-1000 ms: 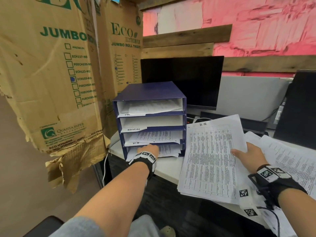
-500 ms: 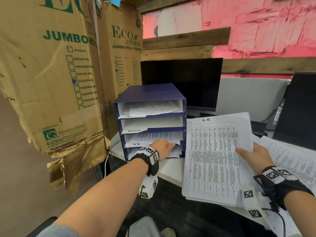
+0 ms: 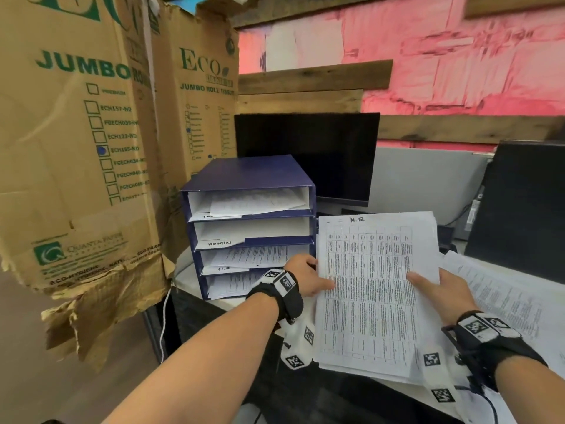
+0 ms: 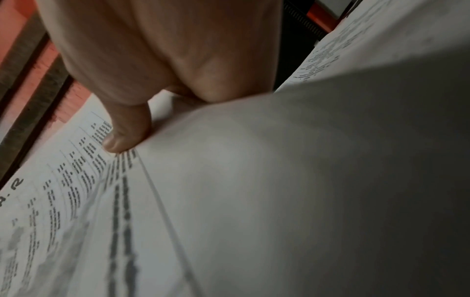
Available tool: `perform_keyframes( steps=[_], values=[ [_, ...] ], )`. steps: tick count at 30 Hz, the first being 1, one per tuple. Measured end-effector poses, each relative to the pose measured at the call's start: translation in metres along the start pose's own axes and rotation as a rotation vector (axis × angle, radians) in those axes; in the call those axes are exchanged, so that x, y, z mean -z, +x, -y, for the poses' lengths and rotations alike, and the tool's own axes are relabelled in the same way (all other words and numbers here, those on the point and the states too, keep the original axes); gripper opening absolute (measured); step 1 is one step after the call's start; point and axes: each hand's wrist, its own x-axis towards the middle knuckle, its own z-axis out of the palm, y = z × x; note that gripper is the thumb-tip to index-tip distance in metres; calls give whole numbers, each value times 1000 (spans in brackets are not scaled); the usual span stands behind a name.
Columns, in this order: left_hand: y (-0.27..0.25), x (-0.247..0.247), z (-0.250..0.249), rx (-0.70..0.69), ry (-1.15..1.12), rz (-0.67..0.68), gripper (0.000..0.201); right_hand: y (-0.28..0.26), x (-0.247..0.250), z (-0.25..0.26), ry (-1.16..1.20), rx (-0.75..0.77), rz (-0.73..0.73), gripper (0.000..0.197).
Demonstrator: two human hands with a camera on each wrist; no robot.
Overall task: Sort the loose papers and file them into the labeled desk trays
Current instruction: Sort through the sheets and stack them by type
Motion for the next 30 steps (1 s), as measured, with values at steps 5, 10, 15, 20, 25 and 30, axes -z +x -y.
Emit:
perform_keyframes(
  steps=[5,10,15,20,25,30],
  values=[
    [6,2,4,-11,4,-45,22,1,-6,-4,65,-45,12,35],
    [11,7,12,-24,73,-133,11,5,-7,-3,-33,-9,23,32],
    [6,19,29,20,29,-149,23,11,-11,-1,-86,32,-5,32],
    [-4,36,52,57,-68,-239,21,9,-19,-1,-73,3,12,27],
    [-14,50,62,102,-34,-298,20,9,-23,0,-89,-4,-17,29],
    [-19,60,69,179,-71,-363,19,5,-26,7,-73,-6,-25,30]
  ],
)
